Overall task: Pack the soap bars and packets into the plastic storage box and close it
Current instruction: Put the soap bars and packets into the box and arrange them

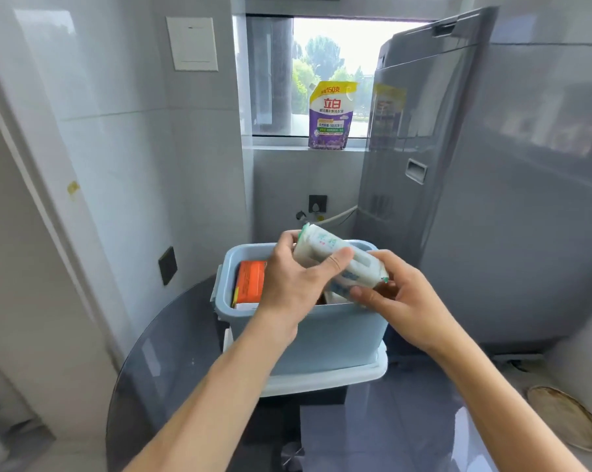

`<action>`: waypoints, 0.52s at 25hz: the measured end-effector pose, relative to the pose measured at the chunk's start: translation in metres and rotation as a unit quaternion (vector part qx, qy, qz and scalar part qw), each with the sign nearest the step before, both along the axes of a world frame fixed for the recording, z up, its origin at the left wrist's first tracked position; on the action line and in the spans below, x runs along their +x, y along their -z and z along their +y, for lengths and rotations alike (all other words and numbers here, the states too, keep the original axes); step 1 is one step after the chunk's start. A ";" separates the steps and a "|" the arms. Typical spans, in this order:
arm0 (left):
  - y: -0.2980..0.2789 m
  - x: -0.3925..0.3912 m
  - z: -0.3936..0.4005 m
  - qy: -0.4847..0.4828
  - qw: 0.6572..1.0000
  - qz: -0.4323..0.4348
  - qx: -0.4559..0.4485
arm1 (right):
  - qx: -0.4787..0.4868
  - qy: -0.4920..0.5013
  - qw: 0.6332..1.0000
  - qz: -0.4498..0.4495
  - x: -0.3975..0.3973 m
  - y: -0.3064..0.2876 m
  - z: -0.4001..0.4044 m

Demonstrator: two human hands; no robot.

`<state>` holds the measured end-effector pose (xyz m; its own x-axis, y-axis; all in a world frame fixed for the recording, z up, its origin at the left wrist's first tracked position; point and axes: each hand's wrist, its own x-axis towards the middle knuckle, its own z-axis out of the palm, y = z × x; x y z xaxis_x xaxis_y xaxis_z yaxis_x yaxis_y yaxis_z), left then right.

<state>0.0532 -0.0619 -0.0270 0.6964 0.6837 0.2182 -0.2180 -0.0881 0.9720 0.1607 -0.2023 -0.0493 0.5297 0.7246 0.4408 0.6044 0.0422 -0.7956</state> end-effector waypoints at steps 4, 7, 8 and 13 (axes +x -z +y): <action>0.021 -0.001 0.026 -0.024 0.964 0.136 0.226 | -0.115 0.002 0.993 -0.030 0.025 -0.005 -0.004; 0.022 -0.007 0.048 0.036 0.926 0.206 0.314 | -0.183 -0.015 0.982 -0.043 0.035 -0.014 -0.001; 0.023 -0.009 0.051 0.061 0.917 0.212 0.332 | -0.203 -0.012 0.977 -0.063 0.036 -0.016 -0.002; 0.032 -0.021 0.038 0.036 0.897 0.208 0.387 | -0.198 0.003 0.972 -0.125 0.023 -0.005 -0.005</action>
<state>0.0317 -0.0238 -0.0590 0.8640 0.3891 0.3196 0.1173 -0.7729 0.6236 0.1833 -0.2070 -0.0441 0.4461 0.8613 0.2435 0.7801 -0.2408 -0.5774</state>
